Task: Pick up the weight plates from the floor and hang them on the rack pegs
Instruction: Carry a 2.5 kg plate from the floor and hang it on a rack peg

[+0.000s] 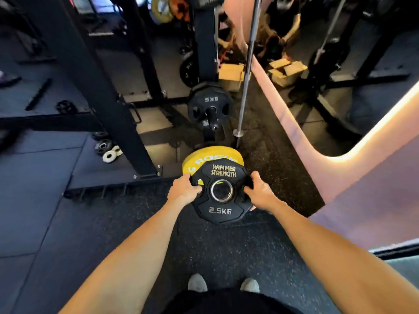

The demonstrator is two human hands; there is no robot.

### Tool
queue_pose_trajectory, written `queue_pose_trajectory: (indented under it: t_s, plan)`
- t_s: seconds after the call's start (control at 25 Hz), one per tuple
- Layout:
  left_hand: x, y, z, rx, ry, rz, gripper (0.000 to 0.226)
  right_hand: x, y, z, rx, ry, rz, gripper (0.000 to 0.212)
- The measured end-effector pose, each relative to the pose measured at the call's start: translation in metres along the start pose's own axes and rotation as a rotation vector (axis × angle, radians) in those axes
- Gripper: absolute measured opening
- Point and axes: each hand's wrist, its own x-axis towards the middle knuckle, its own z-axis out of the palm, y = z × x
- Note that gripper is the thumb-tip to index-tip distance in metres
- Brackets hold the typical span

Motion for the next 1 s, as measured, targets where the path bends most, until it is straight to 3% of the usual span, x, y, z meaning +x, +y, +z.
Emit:
queue_pose_trajectory:
  t_s: [0.32, 0.48, 0.64, 1.0]
  plan:
    - [-0.004, 0.112, -0.138, -0.045, 0.331, 0.242, 0.035, 0.031, -0.139, -0.102, -0.043, 0.215, -0.324, 0.027]
    - [-0.017, 0.173, -0.209, -0.065, 0.460, 0.383, 0.023, 0.025, -0.210, -0.157, -0.014, 0.305, -0.540, 0.032]
    - [-0.031, 0.227, -0.268, -0.070, 0.565, 0.494, 0.020, 0.021, -0.270, -0.207, -0.023, 0.431, -0.621, 0.021]
    - [-0.021, 0.283, -0.298, -0.108, 0.627, 0.569, 0.022, 0.041, -0.310, -0.261, -0.014, 0.433, -0.707, 0.021]
